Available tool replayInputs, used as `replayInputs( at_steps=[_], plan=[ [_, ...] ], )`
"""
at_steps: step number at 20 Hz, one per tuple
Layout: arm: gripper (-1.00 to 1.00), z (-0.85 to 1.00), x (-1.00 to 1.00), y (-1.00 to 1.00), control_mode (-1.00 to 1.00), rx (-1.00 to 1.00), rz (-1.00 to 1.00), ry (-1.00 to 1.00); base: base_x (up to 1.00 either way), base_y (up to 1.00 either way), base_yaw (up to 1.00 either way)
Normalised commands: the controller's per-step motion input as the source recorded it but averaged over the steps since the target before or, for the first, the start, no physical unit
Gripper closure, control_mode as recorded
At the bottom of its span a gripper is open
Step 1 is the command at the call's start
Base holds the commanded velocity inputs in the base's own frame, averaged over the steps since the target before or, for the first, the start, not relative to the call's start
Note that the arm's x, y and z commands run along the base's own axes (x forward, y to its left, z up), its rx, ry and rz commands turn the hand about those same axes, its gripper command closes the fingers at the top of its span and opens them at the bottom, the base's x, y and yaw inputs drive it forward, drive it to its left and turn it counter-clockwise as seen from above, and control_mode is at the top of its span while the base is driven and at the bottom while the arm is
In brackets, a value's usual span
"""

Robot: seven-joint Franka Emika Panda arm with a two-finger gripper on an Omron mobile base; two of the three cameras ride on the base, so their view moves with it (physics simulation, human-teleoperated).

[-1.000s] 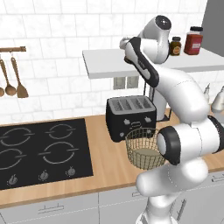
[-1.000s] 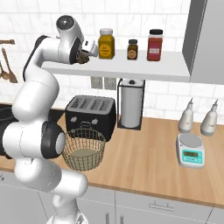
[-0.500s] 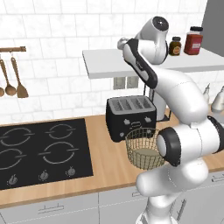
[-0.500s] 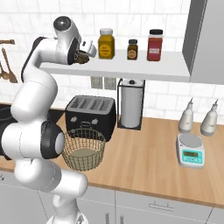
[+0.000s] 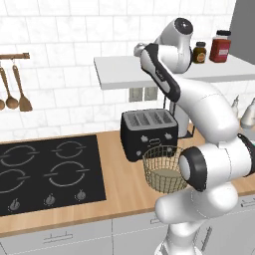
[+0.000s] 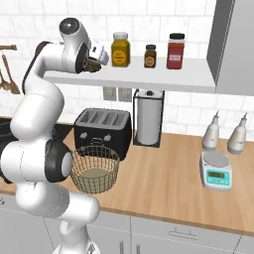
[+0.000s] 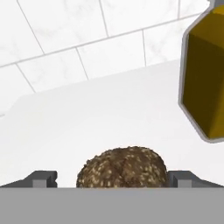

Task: Open the cabinet, pick up the bread from the cabinet and place it in the basket. Then move the basket to the dining counter.

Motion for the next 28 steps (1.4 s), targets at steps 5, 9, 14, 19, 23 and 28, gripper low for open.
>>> replayInputs(
  at_steps=[5,9,14,19,23,28],
  plan=[
    [-1.0,-0.09,-0.18,0.01,-1.0,0.0,0.0,0.0,0.0,0.0,0.0],
    [-1.0,-0.17,0.15,-0.06,-1.0,0.0,0.0,0.0,0.0,0.0,0.0],
    [-1.0,-0.01,0.11,-0.11,-1.0,-0.02,0.0,0.0,0.0,0.0,0.0],
    [-1.0,-0.37,-0.09,0.0,-1.0,-0.05,0.0,0.0,0.0,0.0,0.0],
    [-1.0,-0.79,-0.03,0.0,-1.0,-0.08,0.0,0.0,0.0,0.0,0.0],
    [1.0,-0.59,0.09,0.0,-1.0,-0.02,0.0,0.0,0.0,0.0,0.0]
  ],
)
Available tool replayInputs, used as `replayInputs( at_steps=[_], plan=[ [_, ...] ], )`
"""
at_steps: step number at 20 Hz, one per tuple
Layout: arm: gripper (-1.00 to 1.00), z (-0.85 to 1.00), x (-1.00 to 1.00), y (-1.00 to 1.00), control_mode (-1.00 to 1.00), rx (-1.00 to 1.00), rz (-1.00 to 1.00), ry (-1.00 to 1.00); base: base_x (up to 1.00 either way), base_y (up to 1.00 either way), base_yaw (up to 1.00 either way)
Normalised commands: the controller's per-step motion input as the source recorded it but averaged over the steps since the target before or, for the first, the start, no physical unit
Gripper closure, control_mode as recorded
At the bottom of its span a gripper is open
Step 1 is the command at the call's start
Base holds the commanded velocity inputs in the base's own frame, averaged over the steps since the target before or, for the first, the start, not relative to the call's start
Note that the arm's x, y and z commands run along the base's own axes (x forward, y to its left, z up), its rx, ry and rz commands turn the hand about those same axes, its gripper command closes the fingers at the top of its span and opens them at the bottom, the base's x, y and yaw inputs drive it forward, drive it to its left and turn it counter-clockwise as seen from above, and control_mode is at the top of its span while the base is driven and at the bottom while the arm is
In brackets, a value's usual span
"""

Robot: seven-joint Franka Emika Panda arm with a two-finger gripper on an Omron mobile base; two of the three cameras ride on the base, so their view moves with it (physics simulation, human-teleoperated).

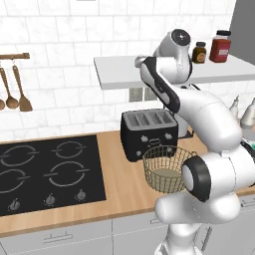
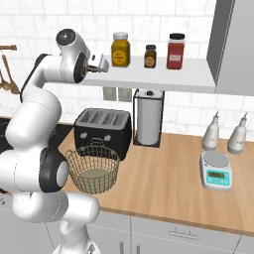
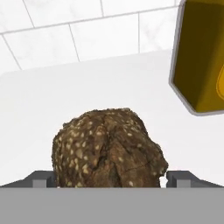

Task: Open the cabinet, pick up the bread from the cabinet and place it in the basket. Then move the basket to the dining counter.

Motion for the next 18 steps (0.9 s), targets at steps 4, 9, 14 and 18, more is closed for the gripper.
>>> replayInputs(
  at_steps=[4,9,14,18],
  plan=[
    [1.0,-0.24,0.0,-0.21,-1.0,0.0,0.01,0.0,0.0,0.0,0.0],
    [1.0,0.06,-0.42,-0.26,-1.0,0.0,0.05,0.0,0.0,0.0,0.0],
    [1.0,0.23,-1.0,-0.08,-1.0,0.0,0.1,-0.07,0.0,0.0,0.0],
    [1.0,0.16,-1.0,-0.01,-1.0,0.0,0.1,-0.13,0.0,0.0,0.0]
  ],
)
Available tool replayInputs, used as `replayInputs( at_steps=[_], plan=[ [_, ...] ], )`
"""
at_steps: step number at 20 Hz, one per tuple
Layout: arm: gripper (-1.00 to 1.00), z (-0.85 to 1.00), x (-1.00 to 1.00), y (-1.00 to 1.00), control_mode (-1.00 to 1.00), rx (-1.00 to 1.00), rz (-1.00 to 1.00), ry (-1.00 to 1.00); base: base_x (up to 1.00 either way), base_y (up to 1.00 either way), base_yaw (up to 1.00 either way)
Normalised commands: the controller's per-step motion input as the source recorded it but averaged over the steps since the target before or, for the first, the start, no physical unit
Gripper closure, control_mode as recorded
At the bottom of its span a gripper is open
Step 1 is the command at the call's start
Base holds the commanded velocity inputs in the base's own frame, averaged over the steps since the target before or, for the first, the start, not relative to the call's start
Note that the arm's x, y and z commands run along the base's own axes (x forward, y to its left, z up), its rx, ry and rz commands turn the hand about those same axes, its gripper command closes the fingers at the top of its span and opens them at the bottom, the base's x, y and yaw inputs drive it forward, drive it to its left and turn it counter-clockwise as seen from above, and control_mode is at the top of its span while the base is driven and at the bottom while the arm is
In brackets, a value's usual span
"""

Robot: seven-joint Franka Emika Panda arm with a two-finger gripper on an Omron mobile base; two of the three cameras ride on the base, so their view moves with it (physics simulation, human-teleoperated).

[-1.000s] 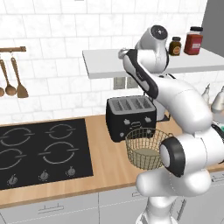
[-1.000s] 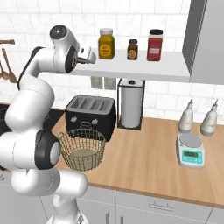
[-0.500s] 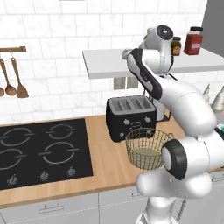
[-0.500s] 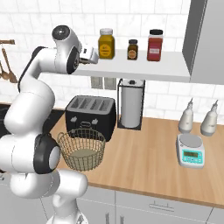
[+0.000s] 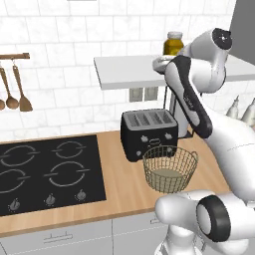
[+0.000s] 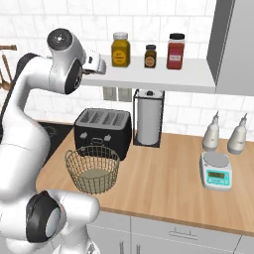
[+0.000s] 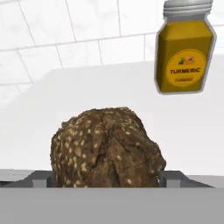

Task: Open the cabinet, pick up the bread from the cabinet and place it in the basket. Then move the basket to the dining counter.

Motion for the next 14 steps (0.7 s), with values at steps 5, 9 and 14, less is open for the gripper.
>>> replayInputs(
  at_steps=[5,9,14],
  plan=[
    [1.0,0.22,-1.0,-0.1,-1.0,0.01,0.08,-0.01,0.0,0.0,0.0],
    [1.0,0.29,-1.0,-0.13,-1.0,0.02,0.06,0.02,0.0,0.0,0.0],
    [1.0,0.1,-1.0,-0.05,-1.0,0.01,0.04,0.04,0.0,0.0,0.0]
  ],
)
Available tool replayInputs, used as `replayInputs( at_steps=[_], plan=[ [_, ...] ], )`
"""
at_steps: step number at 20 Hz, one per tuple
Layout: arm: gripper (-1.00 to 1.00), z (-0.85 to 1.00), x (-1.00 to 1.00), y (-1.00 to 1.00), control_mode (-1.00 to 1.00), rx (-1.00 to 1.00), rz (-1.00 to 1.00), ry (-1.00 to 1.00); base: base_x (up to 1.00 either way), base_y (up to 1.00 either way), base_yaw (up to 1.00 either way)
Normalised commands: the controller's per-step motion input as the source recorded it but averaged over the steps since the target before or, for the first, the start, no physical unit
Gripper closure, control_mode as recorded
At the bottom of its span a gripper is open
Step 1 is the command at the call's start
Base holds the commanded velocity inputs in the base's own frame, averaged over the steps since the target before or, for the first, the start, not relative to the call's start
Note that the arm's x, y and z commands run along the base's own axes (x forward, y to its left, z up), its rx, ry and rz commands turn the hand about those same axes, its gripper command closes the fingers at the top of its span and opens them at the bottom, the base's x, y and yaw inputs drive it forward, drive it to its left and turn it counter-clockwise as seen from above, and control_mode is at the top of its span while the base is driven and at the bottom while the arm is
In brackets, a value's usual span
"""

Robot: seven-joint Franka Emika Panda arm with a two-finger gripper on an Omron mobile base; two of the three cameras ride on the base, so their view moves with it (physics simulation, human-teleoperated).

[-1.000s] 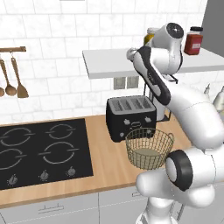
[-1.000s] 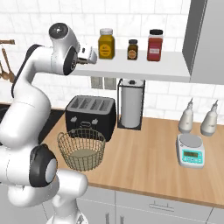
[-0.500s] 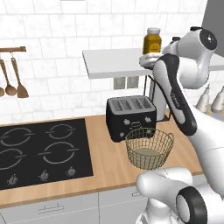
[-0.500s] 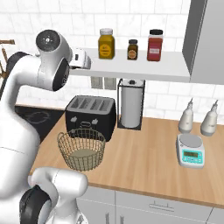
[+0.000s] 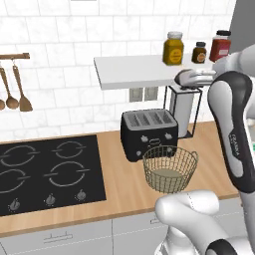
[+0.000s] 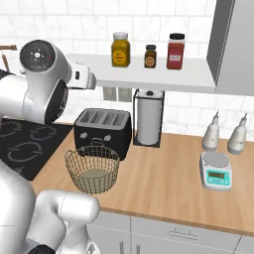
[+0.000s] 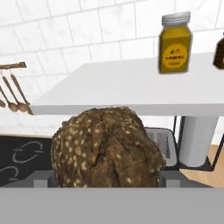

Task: Open the cabinet, pick up the bread from the cabinet and place it in the basket. Then move the basket to the dining counter.

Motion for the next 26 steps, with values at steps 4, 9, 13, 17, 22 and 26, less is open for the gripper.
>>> replayInputs(
  at_steps=[4,9,13,17,22,26],
  plan=[
    [1.0,0.0,-1.0,0.0,-1.0,0.0,0.0,0.08,0.0,0.0,0.0],
    [1.0,0.0,-1.0,0.0,-1.0,0.02,0.0,0.16,0.0,0.0,0.0],
    [1.0,-0.21,-0.97,0.0,-1.0,0.02,0.0,0.2,0.0,0.0,0.0],
    [1.0,-0.7,-0.53,0.0,-1.0,0.0,0.0,0.23,0.0,0.0,0.0],
    [1.0,-0.94,0.11,0.0,-1.0,0.0,0.0,0.1,0.0,0.0,0.0],
    [1.0,-0.46,0.33,-0.11,-1.0,0.0,0.0,0.02,0.0,0.0,0.0]
  ],
)
